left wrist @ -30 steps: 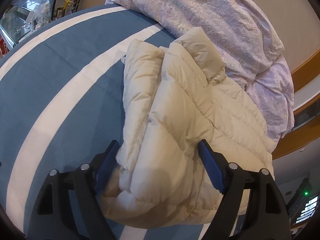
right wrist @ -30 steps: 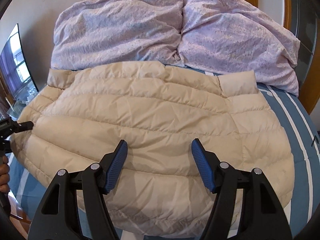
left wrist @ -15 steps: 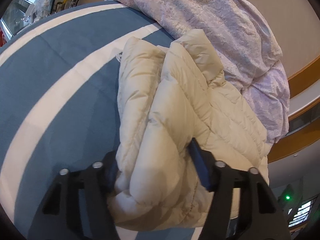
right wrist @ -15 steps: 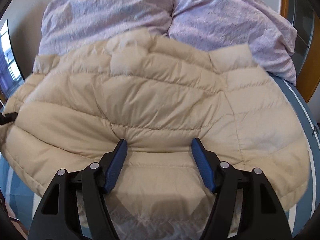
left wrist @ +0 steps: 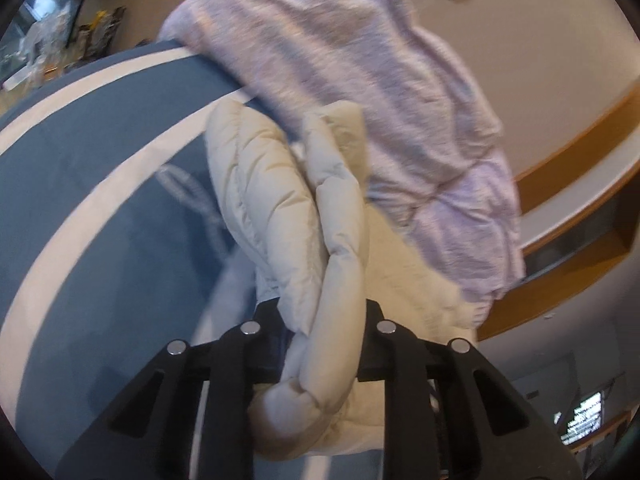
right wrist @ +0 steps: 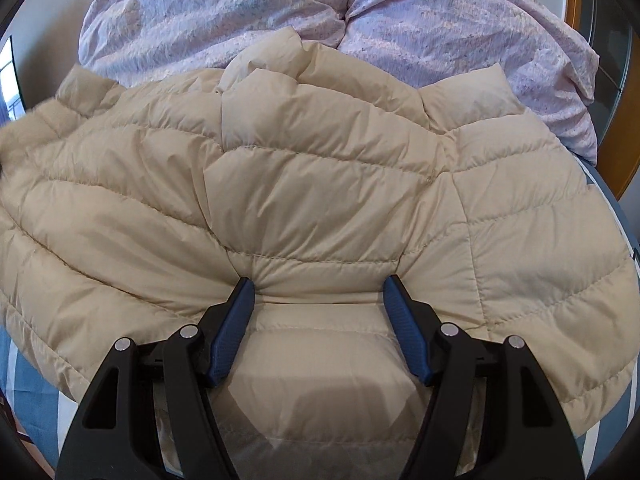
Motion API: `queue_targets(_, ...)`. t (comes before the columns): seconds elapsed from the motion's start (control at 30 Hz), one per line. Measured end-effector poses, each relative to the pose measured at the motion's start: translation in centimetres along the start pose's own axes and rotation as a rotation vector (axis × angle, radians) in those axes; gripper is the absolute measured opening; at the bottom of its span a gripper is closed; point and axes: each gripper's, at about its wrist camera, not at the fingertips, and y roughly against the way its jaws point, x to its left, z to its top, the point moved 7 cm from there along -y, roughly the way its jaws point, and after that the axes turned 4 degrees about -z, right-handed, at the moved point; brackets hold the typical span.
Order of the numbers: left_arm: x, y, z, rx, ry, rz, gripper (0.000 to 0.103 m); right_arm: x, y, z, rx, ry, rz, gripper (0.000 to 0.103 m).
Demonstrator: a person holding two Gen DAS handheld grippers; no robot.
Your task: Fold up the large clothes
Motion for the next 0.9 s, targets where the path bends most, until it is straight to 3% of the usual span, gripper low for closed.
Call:
queue_targets(0.2, -6.4, -0.2, -0.2, 0.007, -0.062, -0.134, 0.021, 0.0, -0.1, 0.0, 0.003, 0.001, 0.0, 0.069)
queue_targets(0.43, -13.3, -2.7, -2.8, 0.071, -0.133, -0.254, 0.021, 0.0, -0.2, 0.0, 0.004, -0.002, 0.004, 0.069)
queue_targets(0.9, -20.5, -9.5, -8.6, 0.218, -0.148, -0.37, 0.021, -1.1, 0.0, -0.3, -0.006, -0.043, 0.047, 0.068)
